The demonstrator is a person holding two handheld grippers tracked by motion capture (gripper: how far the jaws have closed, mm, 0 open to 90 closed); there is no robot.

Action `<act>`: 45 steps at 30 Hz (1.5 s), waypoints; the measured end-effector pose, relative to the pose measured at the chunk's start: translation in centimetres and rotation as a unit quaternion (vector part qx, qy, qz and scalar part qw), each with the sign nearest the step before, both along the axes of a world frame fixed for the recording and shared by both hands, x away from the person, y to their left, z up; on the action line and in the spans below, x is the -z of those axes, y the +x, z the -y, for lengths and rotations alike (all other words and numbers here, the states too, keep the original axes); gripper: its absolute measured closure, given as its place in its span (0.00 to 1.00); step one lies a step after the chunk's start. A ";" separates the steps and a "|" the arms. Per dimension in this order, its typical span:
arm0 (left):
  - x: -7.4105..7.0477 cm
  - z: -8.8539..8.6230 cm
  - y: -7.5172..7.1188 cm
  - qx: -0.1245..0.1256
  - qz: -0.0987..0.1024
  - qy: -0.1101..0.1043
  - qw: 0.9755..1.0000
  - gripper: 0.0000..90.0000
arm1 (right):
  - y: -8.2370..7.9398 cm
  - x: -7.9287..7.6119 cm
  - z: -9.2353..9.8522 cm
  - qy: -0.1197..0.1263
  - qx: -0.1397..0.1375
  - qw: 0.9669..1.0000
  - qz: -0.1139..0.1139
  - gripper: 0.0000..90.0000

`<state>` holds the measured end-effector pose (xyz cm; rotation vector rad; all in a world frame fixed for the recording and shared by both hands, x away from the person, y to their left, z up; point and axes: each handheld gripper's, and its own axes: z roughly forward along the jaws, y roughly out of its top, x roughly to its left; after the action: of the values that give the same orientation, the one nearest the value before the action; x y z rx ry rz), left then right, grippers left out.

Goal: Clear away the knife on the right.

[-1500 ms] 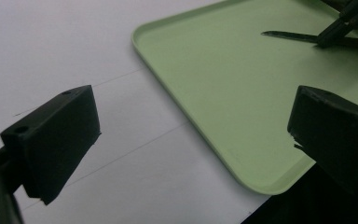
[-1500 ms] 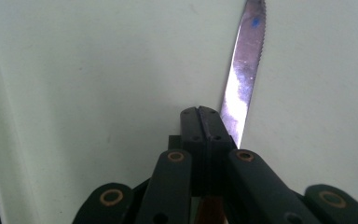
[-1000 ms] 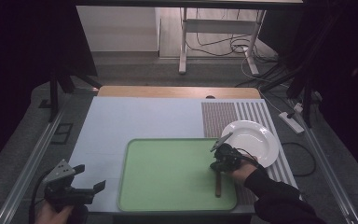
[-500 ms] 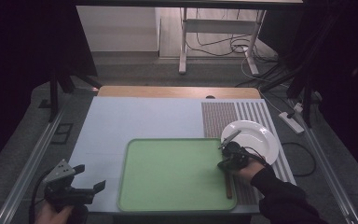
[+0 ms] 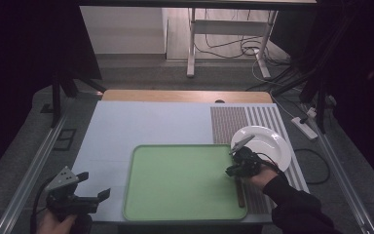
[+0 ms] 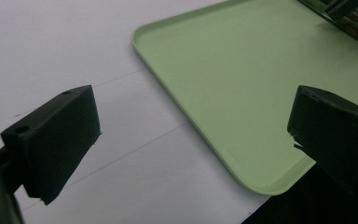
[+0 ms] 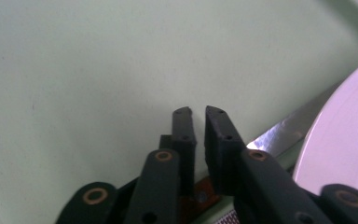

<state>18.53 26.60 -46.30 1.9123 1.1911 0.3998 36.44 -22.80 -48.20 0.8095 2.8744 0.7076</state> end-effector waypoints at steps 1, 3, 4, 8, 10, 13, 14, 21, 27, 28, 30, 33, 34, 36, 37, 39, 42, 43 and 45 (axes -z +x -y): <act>0.0 0.0 0.0 0.000 0.000 0.000 1.000 0.02 | 0.0 0.0 0.0 0.000 0.000 1.000 0.000 0.89; 0.0 0.0 0.0 0.000 0.000 0.000 1.000 0.02 | -0.3 -0.3 -0.2 0.001 -0.001 1.000 0.012 0.84; 0.0 0.0 0.0 0.000 0.000 0.000 1.000 0.02 | -0.5 -0.5 -0.3 0.007 -0.002 1.000 0.021 0.78; 0.0 0.0 0.0 0.000 0.000 0.000 1.000 0.02 | -0.9 -1.1 -0.4 0.023 0.001 0.999 0.028 0.66; 0.0 0.0 0.0 0.000 0.000 0.000 1.000 0.02 | -1.1 -1.4 -0.4 0.032 0.005 0.999 0.029 0.59; 0.0 0.0 0.0 0.000 0.000 0.000 1.000 0.02 | -1.3 -1.6 -0.3 0.038 0.009 0.999 0.030 0.51; 0.0 0.0 0.0 0.000 0.000 -0.001 1.000 0.02 | -1.6 -1.8 -0.2 0.038 0.014 0.998 0.040 0.44; 0.0 0.0 0.0 0.000 0.000 0.000 1.000 0.02 | -2.1 -2.2 0.0 0.037 0.021 0.997 0.058 0.27; 0.0 0.0 0.0 0.000 -0.001 0.000 1.000 0.02 | -2.0 -2.0 0.6 0.036 0.039 0.997 0.048 0.13; 0.0 0.0 0.0 0.000 -0.001 0.000 1.000 0.02 | -2.0 -1.8 0.8 0.033 0.049 0.997 0.052 0.10; 0.0 0.0 0.0 0.000 -0.001 0.000 1.000 0.02 | -2.0 -1.8 0.9 0.036 0.052 0.997 0.054 0.07; 0.0 0.0 0.0 0.000 -0.001 -0.001 1.000 0.02 | -2.1 -1.8 1.3 0.039 0.063 0.996 0.058 0.04; 0.0 0.0 0.0 0.000 -0.001 -0.001 1.000 0.02 | -2.2 -1.9 1.6 0.040 0.071 0.994 0.067 0.02; 0.0 0.0 0.0 -0.001 -0.001 -0.001 1.000 0.02 | -2.4 -2.0 2.1 0.049 0.081 0.993 0.067 0.02; 0.0 0.0 0.0 0.000 -0.001 -0.001 1.000 0.02 | -2.4 -2.0 2.1 0.049 0.081 0.993 0.067 0.02; 0.0 0.0 0.0 0.000 0.000 -0.001 1.000 0.02 | -2.5 -2.1 2.6 0.055 0.090 0.992 0.068 0.00; 0.0 0.0 0.0 0.000 -0.001 -0.001 1.000 0.02 | -2.8 -2.3 3.4 0.064 0.101 0.991 0.068 0.00; 0.0 0.0 0.0 0.000 -0.001 -0.001 1.000 0.02 | -2.9 -2.3 3.7 0.068 0.105 0.990 0.065 0.00; 0.0 -0.1 0.0 -0.001 -0.001 -0.002 1.000 0.02 | -3.1 -2.4 4.2 0.074 0.108 0.989 0.066 0.00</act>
<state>18.51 26.66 -46.32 1.9095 1.1933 0.3969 33.36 -27.04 -45.78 1.0322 2.5910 0.9157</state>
